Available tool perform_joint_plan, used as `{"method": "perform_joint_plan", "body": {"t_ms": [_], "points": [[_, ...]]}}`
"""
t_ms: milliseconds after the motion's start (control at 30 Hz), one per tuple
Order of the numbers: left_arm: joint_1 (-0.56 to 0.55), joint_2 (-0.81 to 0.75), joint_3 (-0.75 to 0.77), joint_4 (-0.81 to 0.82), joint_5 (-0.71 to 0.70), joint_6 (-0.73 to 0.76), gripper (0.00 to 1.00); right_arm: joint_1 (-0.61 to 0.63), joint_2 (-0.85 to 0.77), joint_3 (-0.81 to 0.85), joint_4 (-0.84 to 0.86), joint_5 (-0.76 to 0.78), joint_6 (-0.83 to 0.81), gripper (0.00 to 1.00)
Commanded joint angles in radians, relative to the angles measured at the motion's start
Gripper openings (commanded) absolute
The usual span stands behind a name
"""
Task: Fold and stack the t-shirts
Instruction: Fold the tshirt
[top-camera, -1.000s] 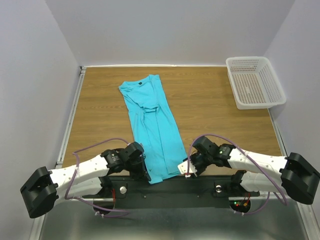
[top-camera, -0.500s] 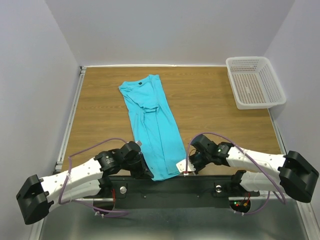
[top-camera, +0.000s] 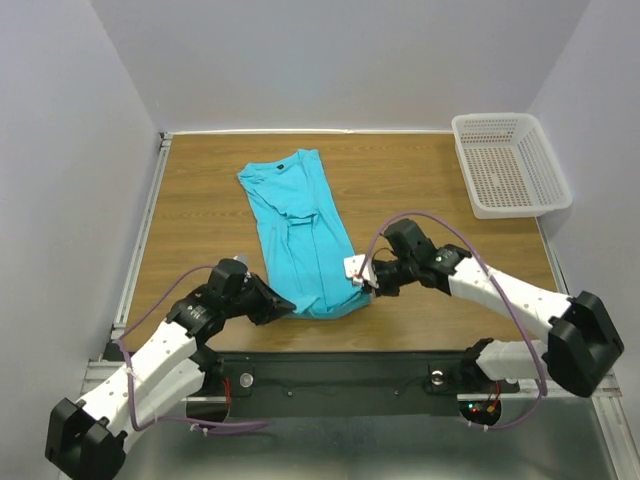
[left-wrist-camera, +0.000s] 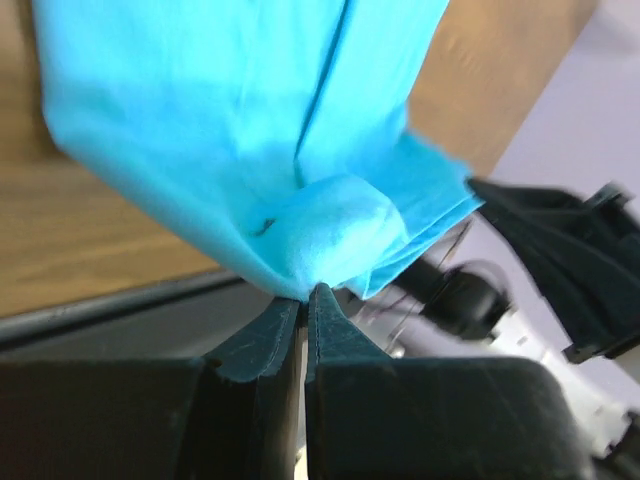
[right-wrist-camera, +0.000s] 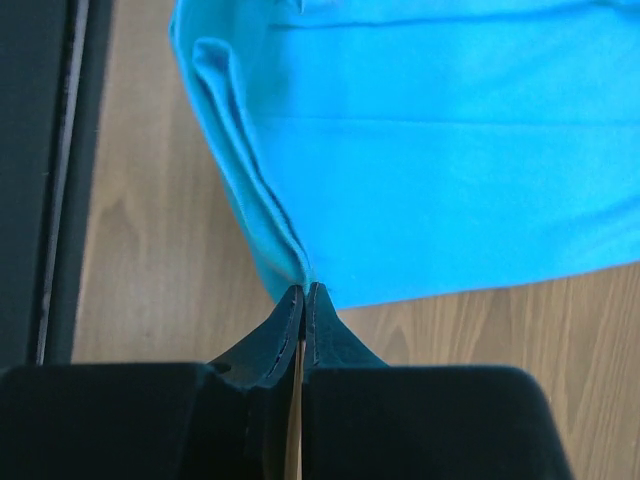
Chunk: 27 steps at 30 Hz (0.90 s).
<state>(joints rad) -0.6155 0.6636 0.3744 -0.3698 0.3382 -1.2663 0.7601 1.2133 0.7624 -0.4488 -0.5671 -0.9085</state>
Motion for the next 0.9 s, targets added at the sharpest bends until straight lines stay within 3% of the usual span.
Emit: {"method": "perform_joint_plan", "body": {"t_ms": [0,200,433,567,867], "points": [[0.124,0.095,0.063,0.133,0.068,0.097,0.0,-0.123,0.112,0.133,-0.004,-0.085,0.065,0.01],[0.301,0.313,0.219,0.236,0.099,0.237,0.0,-0.246,0.348,0.372,-0.007,-0.114,0.1,0.01],[0.46,0.523,0.378,0.296,0.157,0.37,0.0,-0.283,0.6,0.664,-0.01,-0.155,0.148,0.0],[0.516,0.648,0.434,0.344,0.188,0.418,0.0,-0.283,0.753,0.791,-0.01,-0.145,0.164,0.0],[0.573,0.852,0.543,0.396,0.232,0.476,0.0,-0.286,0.917,0.995,-0.011,-0.125,0.189,0.01]]}}
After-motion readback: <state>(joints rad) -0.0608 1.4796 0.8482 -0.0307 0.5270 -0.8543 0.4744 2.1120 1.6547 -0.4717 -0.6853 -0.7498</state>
